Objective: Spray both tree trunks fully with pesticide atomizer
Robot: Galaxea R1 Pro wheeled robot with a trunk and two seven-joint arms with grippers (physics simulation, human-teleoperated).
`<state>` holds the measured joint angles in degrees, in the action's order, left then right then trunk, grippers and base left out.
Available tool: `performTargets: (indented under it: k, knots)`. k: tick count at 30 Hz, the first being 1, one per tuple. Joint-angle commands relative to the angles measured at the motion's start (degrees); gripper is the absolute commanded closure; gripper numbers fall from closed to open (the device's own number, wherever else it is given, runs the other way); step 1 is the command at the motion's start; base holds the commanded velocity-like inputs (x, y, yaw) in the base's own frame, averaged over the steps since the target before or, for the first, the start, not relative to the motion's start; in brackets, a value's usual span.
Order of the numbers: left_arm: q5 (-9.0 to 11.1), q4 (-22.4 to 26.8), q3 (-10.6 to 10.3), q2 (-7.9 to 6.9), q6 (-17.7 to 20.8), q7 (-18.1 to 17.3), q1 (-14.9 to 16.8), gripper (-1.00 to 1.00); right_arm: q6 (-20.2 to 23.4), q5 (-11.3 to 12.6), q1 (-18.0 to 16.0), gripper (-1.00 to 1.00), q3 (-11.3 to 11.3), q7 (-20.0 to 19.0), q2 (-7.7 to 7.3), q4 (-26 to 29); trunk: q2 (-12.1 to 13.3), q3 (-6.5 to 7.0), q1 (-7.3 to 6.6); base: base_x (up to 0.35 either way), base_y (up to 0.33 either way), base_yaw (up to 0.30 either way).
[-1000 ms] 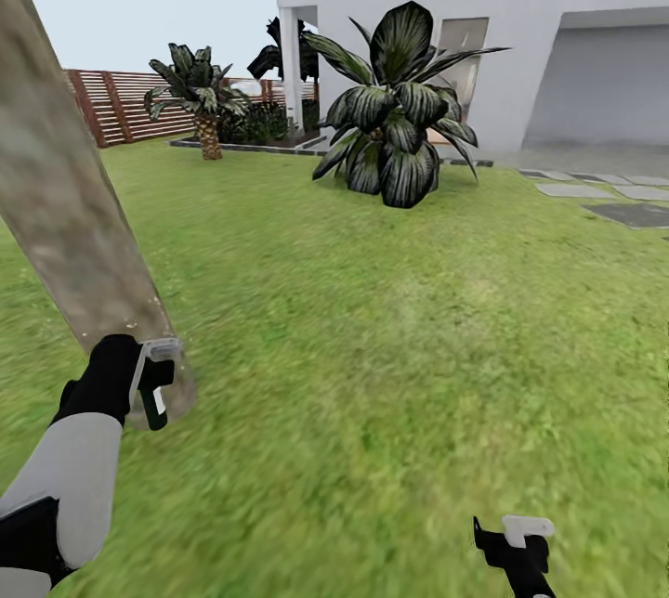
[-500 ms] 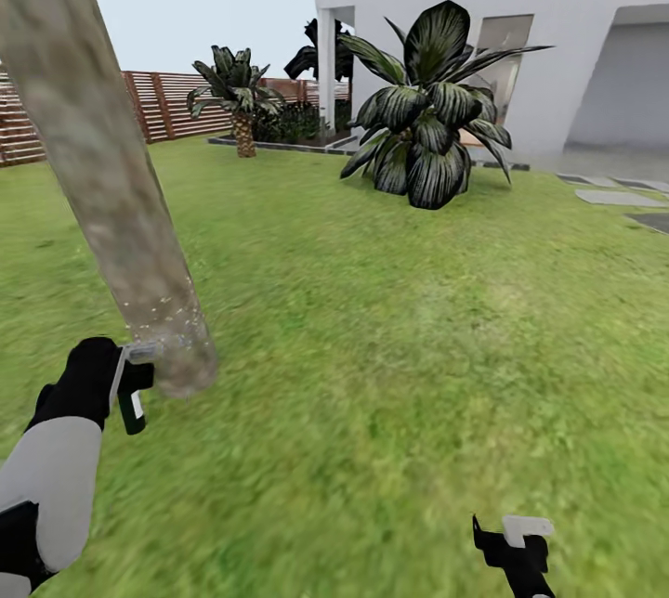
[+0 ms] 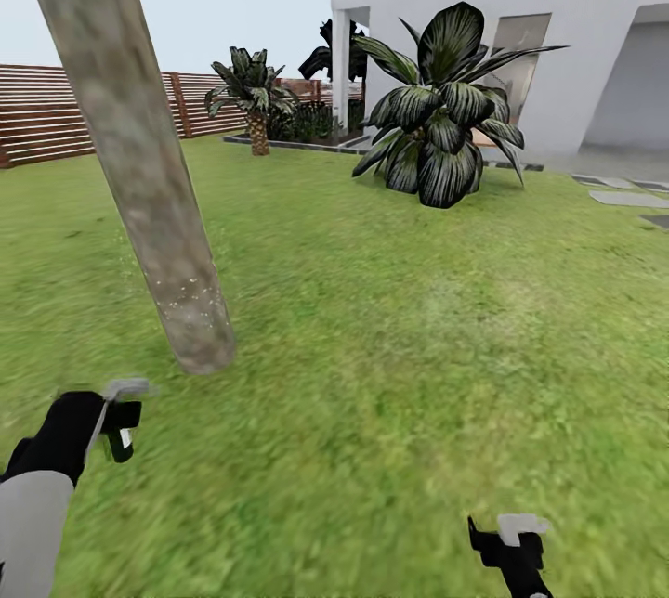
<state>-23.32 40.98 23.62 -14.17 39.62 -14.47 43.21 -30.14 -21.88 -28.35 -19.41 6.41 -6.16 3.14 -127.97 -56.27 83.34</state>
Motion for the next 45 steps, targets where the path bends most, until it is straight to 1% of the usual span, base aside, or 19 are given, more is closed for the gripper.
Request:
performTargets:
  k: [1, 2, 3, 4, 6, 8, 10, 12, 13, 16, 21, 24, 25, 28, 30, 32, 38, 42, 45]
  knots:
    - [-1.2, -2.6, -0.4, 0.05, -3.8, -4.1, -0.3, 1.0, -0.1, -3.2, -0.1, -1.0, 2.4, -0.7, 0.09, 0.3, 0.0, -0.04, -0.02, -0.008, 0.0, 0.0]
    - [-1.9, -6.7, -3.2, -0.02, -9.2, -9.1, -0.5, 1.0, 0.1, -7.0, -0.1, -1.0, 5.7, -3.6, 0.14, 2.0, 0.0, -0.04, -0.02, -0.003, 0.0, 0.0]
    - [-2.5, -9.0, -5.5, -0.08, -11.7, -11.6, -0.5, 1.0, 0.5, -8.7, -0.1, -1.0, 6.8, -6.0, 0.18, 3.4, 0.0, -0.04, -0.02, -0.002, 0.0, 0.0]
    - [-3.7, -13.3, -11.5, -0.18, -16.5, -15.7, -0.5, 1.0, 3.2, -11.0, -0.2, -1.0, 7.9, -13.8, 0.36, 7.2, 0.0, -0.04, -0.02, 0.0, 0.0, 0.0]
    - [-4.4, -16.2, -19.1, -0.24, -22.9, -22.3, -0.5, 1.0, 10.2, -12.5, -1.3, -1.0, 8.5, -30.1, 0.68, 15.9, 0.0, -0.04, -0.02, 0.0, 0.0, 0.0]
    - [-4.7, -16.9, -23.0, -0.3, -26.0, -28.8, -0.3, 1.0, 13.2, -13.9, -1.8, -1.0, 8.7, -41.2, 0.76, 21.5, 0.0, -0.04, -0.02, 0.0, 0.0, 0.0]
    - [-4.7, -16.6, -26.7, -0.07, -27.4, -34.9, -0.1, 1.0, 14.3, -15.2, -2.4, -1.0, 8.8, -49.3, 0.83, 25.8, 0.0, -0.04, -0.02, 0.0, 0.0, 0.0]
    - [-5.3, -16.4, -30.5, 0.26, -27.9, -39.0, 0.0, 1.0, 14.7, -15.6, -2.8, -1.0, 8.8, -55.4, 0.99, 28.4, 0.0, -0.04, -0.02, 0.0, 0.0, 0.0]
    - [-5.7, -16.1, -33.4, 0.43, -28.1, -41.0, 0.1, 1.0, 14.7, -15.8, -2.9, -1.0, 8.9, -59.6, 1.28, 29.7, 0.0, -0.04, -0.02, 0.0, 0.0, 0.0]
    - [-6.1, -15.7, -38.9, 0.89, -29.1, -44.4, 0.0, 1.0, 14.8, -15.9, -3.0, -1.0, 8.9, -65.7, 2.78, 31.5, 0.0, -0.04, -0.02, 0.0, 0.0, 0.0]
    - [-6.4, -15.7, -40.4, 0.94, -34.7, -51.5, -0.1, 1.0, 14.8, -16.0, -3.0, -1.0, 8.9, -66.7, 3.11, 31.6, 0.0, -0.04, -0.02, 0.0, 0.0, 0.0]
    - [-6.3, -16.0, -40.4, 1.44, -35.4, -52.4, -0.2, 1.0, 14.8, -16.0, -3.0, -1.0, 9.0, -66.8, 4.04, 31.7, 0.0, -0.04, -0.02, 0.0, 0.0, 0.0]
    - [-6.5, -16.1, -40.5, 1.94, -35.6, -52.5, -0.3, 1.0, 14.8, -16.1, -3.0, 1.0, 9.8, -66.8, 4.63, 31.7, 0.0, -0.04, -0.02, 0.0, 0.0, 0.0]
    - [-7.1, -16.1, -40.9, 3.04, -35.9, -52.6, -0.5, 1.0, 14.8, -16.0, -3.1, 1.0, 13.3, -66.8, 5.43, 31.8, 0.0, -0.04, -0.02, 0.0, 0.0, 0.0]
    - [-7.4, -16.0, -42.1, 4.48, -36.6, -52.5, -0.6, 1.0, 14.8, -16.0, -3.1, 1.0, 15.6, -66.8, 6.9, 31.9, 0.0, -0.04, -0.02, 0.0, 0.0, 0.0]
    - [-7.5, -16.0, -42.9, 5.84, -37.0, -52.2, -0.6, 1.0, 14.8, -16.0, -3.1, 1.0, 16.4, -66.8, 7.9, 32.1, 0.0, -0.04, -0.02, 0.0, 0.0, 0.0]
    - [-8.3, -15.9, -43.3, 8.95, -37.3, -50.4, -0.6, 1.0, 14.8, -15.9, -3.3, 1.0, 16.9, -66.8, 10.21, 33.7, 0.0, -0.04, -0.02, 0.0, 0.0, 0.0]
    - [-9.5, -15.8, -43.4, 11.38, -37.4, -49.0, -0.6, 1.0, 14.8, -15.9, -3.4, 1.0, 16.9, -66.8, 10.8, 33.9, 0.0, -0.04, -0.02, 0.0, 0.0, 0.0]
    - [-10.0, -15.8, -43.5, 12.25, -38.0, -46.7, -0.6, 1.0, 14.8, -15.8, -3.4, 1.0, 16.9, -66.8, 10.89, 34.6, 0.0, -0.04, -0.02, 0.0, 0.0, 0.0]
